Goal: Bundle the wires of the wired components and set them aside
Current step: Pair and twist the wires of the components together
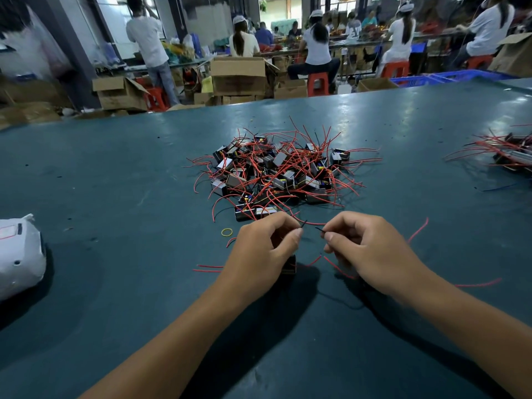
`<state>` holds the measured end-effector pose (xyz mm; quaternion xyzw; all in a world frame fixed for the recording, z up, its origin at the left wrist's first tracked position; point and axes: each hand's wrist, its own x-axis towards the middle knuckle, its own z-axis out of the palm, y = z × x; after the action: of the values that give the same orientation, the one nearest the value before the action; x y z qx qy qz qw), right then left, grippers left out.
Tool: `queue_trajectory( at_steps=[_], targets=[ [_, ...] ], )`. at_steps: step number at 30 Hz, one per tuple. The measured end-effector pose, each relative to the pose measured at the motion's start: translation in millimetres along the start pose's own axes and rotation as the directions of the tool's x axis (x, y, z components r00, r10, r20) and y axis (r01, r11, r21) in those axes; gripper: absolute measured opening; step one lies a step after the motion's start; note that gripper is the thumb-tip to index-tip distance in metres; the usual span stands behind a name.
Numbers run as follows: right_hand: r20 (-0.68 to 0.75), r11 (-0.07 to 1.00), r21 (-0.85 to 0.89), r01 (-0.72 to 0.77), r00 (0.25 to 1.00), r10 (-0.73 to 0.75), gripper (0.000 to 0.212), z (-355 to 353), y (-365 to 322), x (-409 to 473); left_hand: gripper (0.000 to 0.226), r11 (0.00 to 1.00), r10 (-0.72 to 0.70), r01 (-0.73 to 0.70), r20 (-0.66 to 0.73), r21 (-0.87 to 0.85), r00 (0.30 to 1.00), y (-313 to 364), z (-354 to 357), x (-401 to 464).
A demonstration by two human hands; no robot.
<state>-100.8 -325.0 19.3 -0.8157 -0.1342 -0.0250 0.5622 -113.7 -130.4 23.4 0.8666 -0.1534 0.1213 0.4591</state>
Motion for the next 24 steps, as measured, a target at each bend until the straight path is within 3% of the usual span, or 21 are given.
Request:
queue_trajectory(
  at_steps=[3,18,24],
  targets=[
    [-0.019,0.997,0.076,0.014,1.0,-0.012,0.014,3,0,-1,0.013,1.0,0.016,-0.015,0.052,-0.018,0.999,1,4,-3],
    [-0.064,0.976,0.213,0.036,0.998,-0.023,0.009,8,-5,-7,0.016,0.988,-0.047,0.053,0.043,-0.147,0.998,4,14,-7],
    [-0.093,0.977,0.207,0.05,0.995,-0.031,0.009,8,-6,-7,0.016,0.981,-0.061,0.069,0.052,-0.18,0.997,5,15,-8]
  ],
)
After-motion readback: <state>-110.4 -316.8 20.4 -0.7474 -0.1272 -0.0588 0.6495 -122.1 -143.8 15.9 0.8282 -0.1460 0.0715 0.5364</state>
